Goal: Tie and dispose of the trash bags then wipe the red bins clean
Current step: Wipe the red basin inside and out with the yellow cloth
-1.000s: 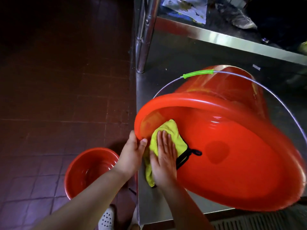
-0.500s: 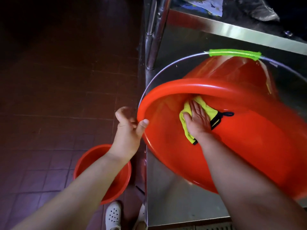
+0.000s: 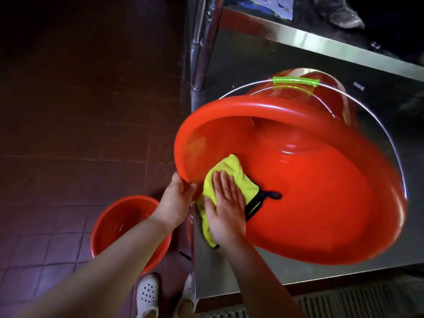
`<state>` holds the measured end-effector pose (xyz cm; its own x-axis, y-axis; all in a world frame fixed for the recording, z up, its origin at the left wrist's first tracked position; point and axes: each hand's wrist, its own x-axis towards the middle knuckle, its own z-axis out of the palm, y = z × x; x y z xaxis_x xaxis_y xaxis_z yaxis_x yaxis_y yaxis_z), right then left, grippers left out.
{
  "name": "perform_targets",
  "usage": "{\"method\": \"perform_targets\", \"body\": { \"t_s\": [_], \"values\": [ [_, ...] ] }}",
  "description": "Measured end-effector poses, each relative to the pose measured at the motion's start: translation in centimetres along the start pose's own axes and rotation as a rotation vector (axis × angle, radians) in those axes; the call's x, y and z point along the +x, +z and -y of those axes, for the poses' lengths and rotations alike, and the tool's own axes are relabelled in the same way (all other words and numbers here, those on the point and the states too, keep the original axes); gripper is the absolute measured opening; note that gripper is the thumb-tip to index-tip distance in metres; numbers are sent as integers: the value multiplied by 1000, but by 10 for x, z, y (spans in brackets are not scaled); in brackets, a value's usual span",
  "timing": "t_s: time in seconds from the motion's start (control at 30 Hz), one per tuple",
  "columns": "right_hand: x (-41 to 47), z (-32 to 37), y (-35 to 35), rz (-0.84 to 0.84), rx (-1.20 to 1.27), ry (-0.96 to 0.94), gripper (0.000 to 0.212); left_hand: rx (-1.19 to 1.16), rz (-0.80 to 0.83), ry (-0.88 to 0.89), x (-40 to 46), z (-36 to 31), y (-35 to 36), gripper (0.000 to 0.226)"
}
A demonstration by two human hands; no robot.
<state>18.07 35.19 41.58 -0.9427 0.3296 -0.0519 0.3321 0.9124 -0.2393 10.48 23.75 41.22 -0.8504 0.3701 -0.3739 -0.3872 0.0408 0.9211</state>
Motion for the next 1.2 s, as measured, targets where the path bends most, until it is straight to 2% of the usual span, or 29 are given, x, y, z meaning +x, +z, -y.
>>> {"method": "perform_targets", "body": {
  "t_s": [0.17, 0.37, 0.47, 0.53, 0.63, 0.7, 0.87, 0.97, 1.07, 1.2],
  "values": [
    [37, -21, -4, 10, -17, 120, 63, 66, -25, 55, -3, -17, -7, 16],
    [101, -80, -24, 50, -48, 270, 58, 213, -12, 174, -10, -37, -15, 7],
    [119, -98, -27, 90, -47, 319, 59, 159, -57, 203, -9, -41, -14, 8],
    [122, -99, -25, 91, -57, 317, 61, 53, -62, 136, -10, -33, -11, 9],
    [116, -90, -22, 93, -69, 313, 65, -78, 56, -88, -19, -11, 1, 15],
    [104, -78, -21, 94, -85, 291, 64, -107, 80, -145, -23, 1, 8, 23],
    [22, -26, -6, 73, -102, 88, 66, -149, -3, -132, -24, 6, 9, 25],
    [-24, -7, -2, 67, -96, -26, 65, -126, 0, -105, -26, 3, 7, 25],
    [-20, -16, -8, 70, -54, -82, 63, -75, -8, -35, -25, -6, -3, 21],
    [27, -38, -14, 66, -48, 0, 64, 88, -12, 124, -12, -28, -22, 14]
  ]
}}
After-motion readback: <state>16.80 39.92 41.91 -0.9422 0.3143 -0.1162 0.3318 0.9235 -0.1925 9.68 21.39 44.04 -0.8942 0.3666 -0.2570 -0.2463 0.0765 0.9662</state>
